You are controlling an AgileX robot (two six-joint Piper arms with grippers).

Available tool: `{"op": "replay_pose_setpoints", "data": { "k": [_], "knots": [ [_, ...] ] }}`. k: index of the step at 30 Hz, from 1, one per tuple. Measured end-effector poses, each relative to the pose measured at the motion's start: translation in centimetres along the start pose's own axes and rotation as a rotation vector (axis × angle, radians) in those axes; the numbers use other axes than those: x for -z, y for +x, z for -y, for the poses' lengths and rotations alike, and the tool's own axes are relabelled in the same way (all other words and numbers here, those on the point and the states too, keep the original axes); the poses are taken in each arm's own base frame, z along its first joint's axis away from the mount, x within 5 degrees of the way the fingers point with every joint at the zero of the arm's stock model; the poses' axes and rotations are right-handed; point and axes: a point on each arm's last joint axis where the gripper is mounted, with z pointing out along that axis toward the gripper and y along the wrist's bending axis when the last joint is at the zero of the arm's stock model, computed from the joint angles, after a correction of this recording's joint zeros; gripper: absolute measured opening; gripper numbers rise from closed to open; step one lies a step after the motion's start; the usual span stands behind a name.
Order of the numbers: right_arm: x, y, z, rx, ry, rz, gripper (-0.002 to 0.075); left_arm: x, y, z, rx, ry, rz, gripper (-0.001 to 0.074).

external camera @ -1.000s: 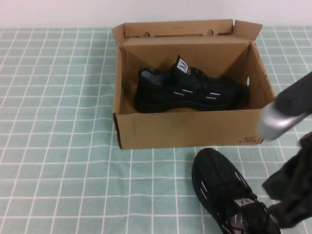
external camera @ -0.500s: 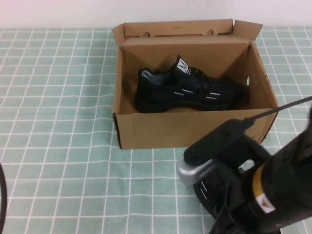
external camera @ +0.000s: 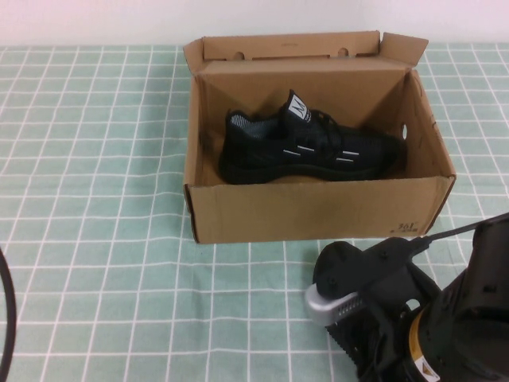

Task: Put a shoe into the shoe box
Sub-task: Pick up the shoe from the table

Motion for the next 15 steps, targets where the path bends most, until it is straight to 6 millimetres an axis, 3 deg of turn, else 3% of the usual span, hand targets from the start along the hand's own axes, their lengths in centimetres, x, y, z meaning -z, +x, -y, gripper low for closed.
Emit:
{"op": "replay_pose_setpoints", "data": {
  "k": [15],
  "knots": [
    [-0.28, -0.22, -0.16, -0.049, -0.022, 0.034, 0.0239, 0.0, 0.13, -0.05, 0.0, -0.006, -0.014, 0.0]
  ]
}}
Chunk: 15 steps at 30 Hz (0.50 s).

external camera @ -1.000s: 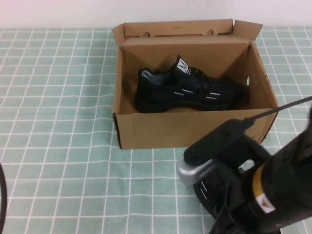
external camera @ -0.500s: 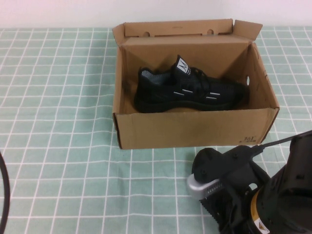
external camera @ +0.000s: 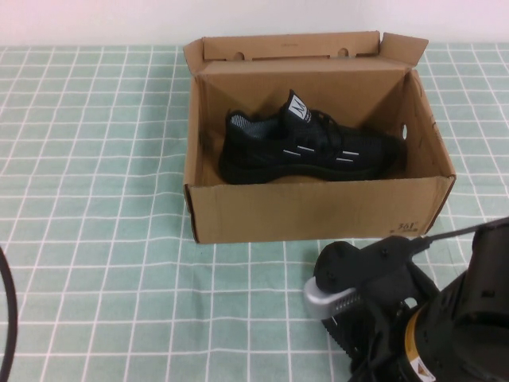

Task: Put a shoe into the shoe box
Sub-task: Pick up the shoe from the table

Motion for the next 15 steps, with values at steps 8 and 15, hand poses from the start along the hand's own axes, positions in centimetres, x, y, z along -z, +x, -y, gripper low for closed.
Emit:
{"op": "replay_pose_setpoints", "data": {
  "k": [8, 15],
  "knots": [
    [-1.7, 0.0, 1.5, -0.064, 0.011, -0.013, 0.0239, 0.0, 0.2, -0.1, 0.001, -0.007, -0.018, 0.0],
    [-1.9, -0.9, 2.5, -0.087, -0.023, 0.0, 0.0239, 0.0, 0.2, -0.1, 0.001, -0.007, -0.019, 0.0]
  ]
}}
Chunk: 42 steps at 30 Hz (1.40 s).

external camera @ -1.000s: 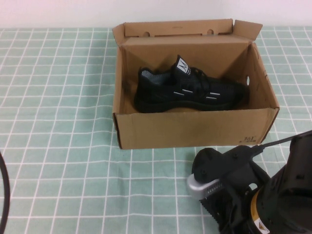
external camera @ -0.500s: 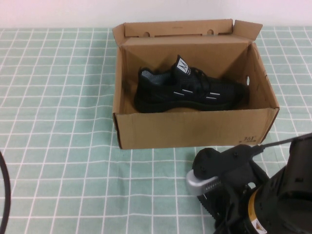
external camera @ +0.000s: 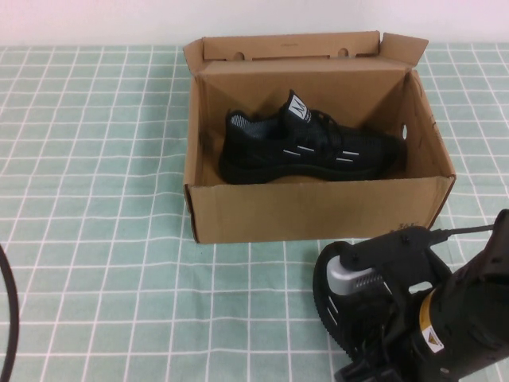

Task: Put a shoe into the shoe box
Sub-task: Pick up the shoe from the table

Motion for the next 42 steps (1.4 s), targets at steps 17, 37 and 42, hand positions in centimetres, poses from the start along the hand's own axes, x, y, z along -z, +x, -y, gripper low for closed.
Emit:
{"op": "replay_pose_setpoints", "data": {
  "k": [17, 37, 42],
  "knots": [
    [-2.5, -0.5, -0.7, 0.01, 0.013, -0.081, 0.0241, 0.0, 0.0, 0.0, 0.0, 0.0, 0.0, 0.0],
    [-7.3, -1.3, -1.1, 0.103, 0.117, -0.17, 0.011, 0.0, 0.0, 0.0, 0.0, -0.001, -0.002, 0.0],
    [-7.3, -1.3, -1.0, 0.118, 0.118, -0.175, 0.0025, 0.0, 0.0, 0.0, 0.0, -0.001, -0.002, 0.0]
  ]
}}
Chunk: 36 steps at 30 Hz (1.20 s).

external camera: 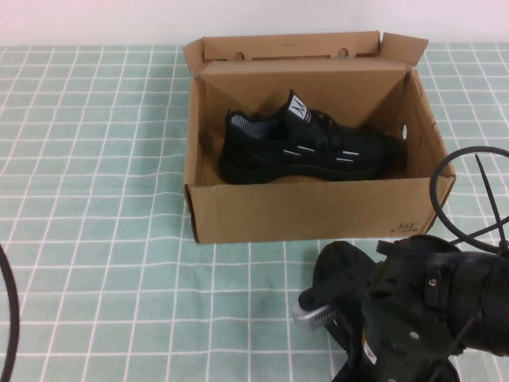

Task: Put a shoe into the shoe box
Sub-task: Pick up the shoe from the table, then hand over the shoe

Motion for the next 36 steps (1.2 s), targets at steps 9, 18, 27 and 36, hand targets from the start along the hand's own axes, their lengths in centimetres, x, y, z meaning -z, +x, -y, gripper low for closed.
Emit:
{"op": "replay_pose_setpoints", "data": {
  "k": [9, 18, 27, 36],
  "knots": [
    [2.6, 0.1, 0.4, 0.034, 0.006, 0.025, 0.0006, 0.0, -0.2, 0.1, 0.0, 0.008, 0.019, 0.0],
    [11.3, 0.0, 0.9, 0.169, -0.056, 0.203, 0.0004, 0.0, -0.2, 0.3, 0.037, 0.037, 0.017, 0.0],
    [18.8, 1.6, 2.2, 0.383, -0.093, 0.435, 0.0002, 0.0, 2.1, 1.9, 0.144, 0.187, -0.258, -0.0001],
    [19.9, 2.9, 3.0, 0.526, -0.064, 0.47, 0.0002, -1.7, 3.1, 5.2, 0.189, 0.503, -0.509, -0.0003]
  ]
}}
